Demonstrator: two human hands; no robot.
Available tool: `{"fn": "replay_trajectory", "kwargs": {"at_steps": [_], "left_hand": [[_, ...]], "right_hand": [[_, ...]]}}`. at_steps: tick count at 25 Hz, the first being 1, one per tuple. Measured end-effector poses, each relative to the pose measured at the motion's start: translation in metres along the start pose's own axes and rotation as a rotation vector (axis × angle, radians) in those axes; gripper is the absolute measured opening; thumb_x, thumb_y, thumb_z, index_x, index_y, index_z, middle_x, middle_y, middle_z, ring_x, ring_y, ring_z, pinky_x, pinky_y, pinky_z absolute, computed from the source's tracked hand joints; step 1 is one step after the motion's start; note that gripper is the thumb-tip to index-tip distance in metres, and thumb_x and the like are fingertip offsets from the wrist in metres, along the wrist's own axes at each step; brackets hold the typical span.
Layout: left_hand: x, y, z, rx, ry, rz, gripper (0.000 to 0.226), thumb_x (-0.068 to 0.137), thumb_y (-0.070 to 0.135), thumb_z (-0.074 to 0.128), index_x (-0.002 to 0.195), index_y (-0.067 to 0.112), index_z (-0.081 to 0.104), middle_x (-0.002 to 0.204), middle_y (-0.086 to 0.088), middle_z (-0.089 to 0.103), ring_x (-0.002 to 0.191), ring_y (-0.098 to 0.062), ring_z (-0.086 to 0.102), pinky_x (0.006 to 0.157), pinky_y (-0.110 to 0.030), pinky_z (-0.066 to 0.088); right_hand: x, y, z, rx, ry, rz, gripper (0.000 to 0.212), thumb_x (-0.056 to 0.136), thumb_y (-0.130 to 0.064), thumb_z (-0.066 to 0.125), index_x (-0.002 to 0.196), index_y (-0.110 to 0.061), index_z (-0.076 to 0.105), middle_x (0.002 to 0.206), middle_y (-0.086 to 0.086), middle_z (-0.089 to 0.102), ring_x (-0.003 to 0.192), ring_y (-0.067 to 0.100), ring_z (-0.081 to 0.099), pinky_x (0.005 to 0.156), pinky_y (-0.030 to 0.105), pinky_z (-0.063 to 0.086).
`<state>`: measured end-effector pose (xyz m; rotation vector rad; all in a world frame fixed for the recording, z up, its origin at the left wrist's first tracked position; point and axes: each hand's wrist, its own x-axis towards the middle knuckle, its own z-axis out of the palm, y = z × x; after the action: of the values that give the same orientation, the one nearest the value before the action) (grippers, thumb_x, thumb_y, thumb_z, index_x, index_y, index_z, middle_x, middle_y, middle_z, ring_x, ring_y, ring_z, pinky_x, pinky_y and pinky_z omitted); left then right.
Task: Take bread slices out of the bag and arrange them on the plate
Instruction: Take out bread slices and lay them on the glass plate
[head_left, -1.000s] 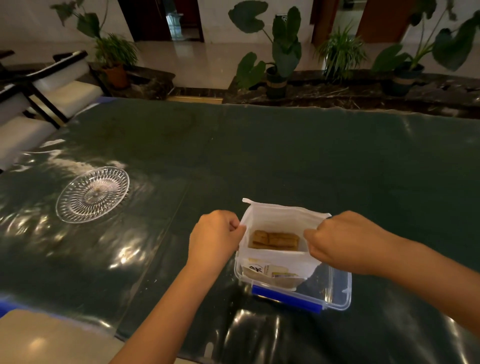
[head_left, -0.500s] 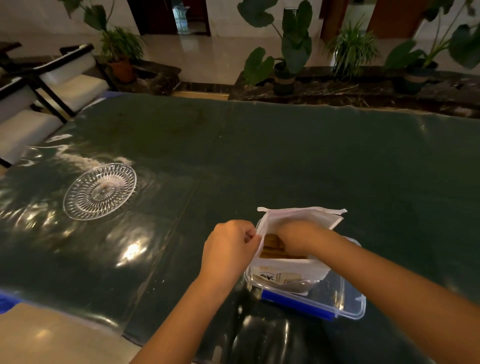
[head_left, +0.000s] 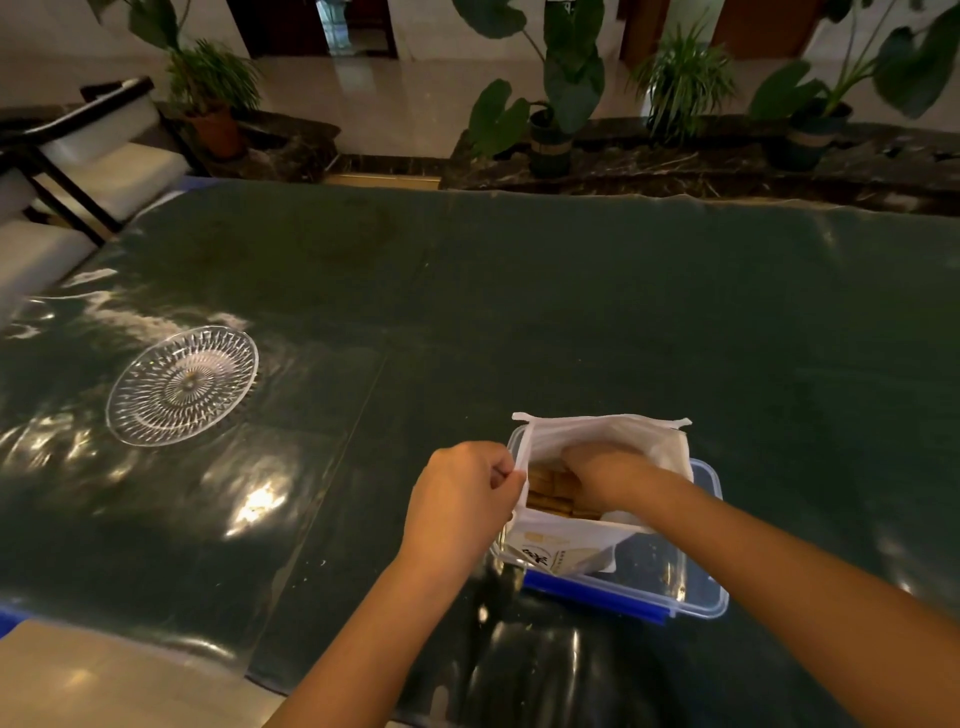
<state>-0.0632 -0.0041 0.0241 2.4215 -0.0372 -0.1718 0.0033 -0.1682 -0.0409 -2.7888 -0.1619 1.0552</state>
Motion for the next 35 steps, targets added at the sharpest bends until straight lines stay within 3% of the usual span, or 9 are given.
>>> {"fn": "replay_trajectory", "kwargs": {"at_steps": [5, 10, 19, 21, 24, 26, 28, 30, 35], "left_hand": [[-0.001, 0.0, 0.0, -0.022, 0.003, 0.005, 0.017, 0.083, 0.022, 0.063, 0.067, 0.017, 0.066, 0.062, -0.001, 0.069, 0.057, -0.013, 0.066, 0.061, -0.038, 0.058], [0.002, -0.001, 0.001, -0.017, 0.034, 0.021, 0.017, 0.082, 0.022, 0.064, 0.065, 0.024, 0.066, 0.06, 0.003, 0.066, 0.055, -0.008, 0.063, 0.058, -0.03, 0.057], [0.008, -0.008, -0.001, -0.091, 0.035, 0.047, 0.018, 0.08, 0.021, 0.067, 0.066, 0.03, 0.063, 0.06, 0.006, 0.066, 0.059, -0.001, 0.062, 0.048, -0.005, 0.043], [0.008, -0.006, -0.008, -0.168, 0.066, 0.029, 0.011, 0.076, 0.029, 0.07, 0.087, 0.031, 0.067, 0.082, 0.013, 0.069, 0.075, 0.001, 0.063, 0.058, -0.006, 0.046], [0.013, 0.0, -0.027, -0.262, 0.055, 0.146, 0.075, 0.064, 0.043, 0.073, 0.131, 0.043, 0.038, 0.135, 0.018, 0.044, 0.123, 0.001, 0.039, 0.096, -0.022, 0.037], [0.02, 0.015, -0.039, -0.21, -0.024, 0.291, 0.089, 0.064, 0.042, 0.074, 0.135, 0.054, 0.021, 0.148, 0.02, 0.028, 0.135, 0.002, 0.022, 0.106, -0.024, 0.026], [0.029, 0.031, -0.042, -0.21, -0.105, 0.389, 0.086, 0.068, 0.03, 0.075, 0.131, 0.058, 0.024, 0.143, 0.022, 0.036, 0.133, 0.004, 0.029, 0.103, -0.014, 0.029], [0.037, 0.042, -0.041, -0.334, -0.155, 0.42, 0.073, 0.072, 0.016, 0.074, 0.121, 0.057, 0.04, 0.12, 0.03, 0.054, 0.115, 0.008, 0.049, 0.085, -0.005, 0.042], [0.044, 0.054, -0.044, -0.49, -0.021, 0.459, 0.039, 0.076, 0.01, 0.071, 0.085, 0.048, 0.067, 0.083, 0.026, 0.069, 0.079, 0.004, 0.064, 0.064, -0.009, 0.049]], "right_hand": [[0.0, 0.004, 0.002, 0.016, 0.101, -0.046, 0.025, 0.086, -0.034, 0.057, 0.108, -0.022, 0.057, 0.096, 0.001, 0.059, 0.086, 0.017, 0.053, 0.083, 0.031, 0.043], [-0.034, 0.0, -0.026, -0.113, 0.268, -0.208, 0.033, 0.079, -0.052, 0.054, 0.08, -0.021, 0.064, 0.075, -0.001, 0.064, 0.07, 0.016, 0.059, 0.068, 0.029, 0.052], [-0.111, 0.019, -0.083, -0.004, 0.391, -0.329, 0.026, 0.075, -0.022, 0.063, 0.1, -0.025, 0.07, 0.094, -0.007, 0.072, 0.083, 0.012, 0.065, 0.075, 0.036, 0.057], [-0.124, 0.022, -0.092, 0.045, 0.402, -0.355, 0.026, 0.075, -0.02, 0.065, 0.1, -0.025, 0.07, 0.093, -0.007, 0.073, 0.082, 0.008, 0.065, 0.076, 0.033, 0.057], [-0.14, 0.023, -0.109, 0.093, 0.448, -0.403, 0.025, 0.075, -0.018, 0.066, 0.098, -0.027, 0.07, 0.088, -0.009, 0.073, 0.078, 0.004, 0.066, 0.074, 0.029, 0.058], [-0.149, 0.021, -0.122, 0.098, 0.476, -0.445, 0.023, 0.075, -0.017, 0.066, 0.095, -0.027, 0.07, 0.086, -0.01, 0.073, 0.077, 0.002, 0.066, 0.071, 0.026, 0.058], [-0.157, 0.019, -0.135, 0.078, 0.494, -0.491, 0.022, 0.076, -0.018, 0.066, 0.096, -0.027, 0.07, 0.086, -0.011, 0.072, 0.078, 0.001, 0.066, 0.07, 0.023, 0.058], [-0.163, 0.018, -0.147, 0.054, 0.523, -0.544, 0.022, 0.076, -0.018, 0.067, 0.096, -0.026, 0.07, 0.085, -0.013, 0.07, 0.078, 0.0, 0.065, 0.069, 0.017, 0.056], [-0.156, 0.026, -0.165, 0.184, 0.56, -0.648, 0.025, 0.076, -0.018, 0.068, 0.098, -0.03, 0.069, 0.086, -0.022, 0.066, 0.085, -0.01, 0.061, 0.068, 0.0, 0.046]]}}
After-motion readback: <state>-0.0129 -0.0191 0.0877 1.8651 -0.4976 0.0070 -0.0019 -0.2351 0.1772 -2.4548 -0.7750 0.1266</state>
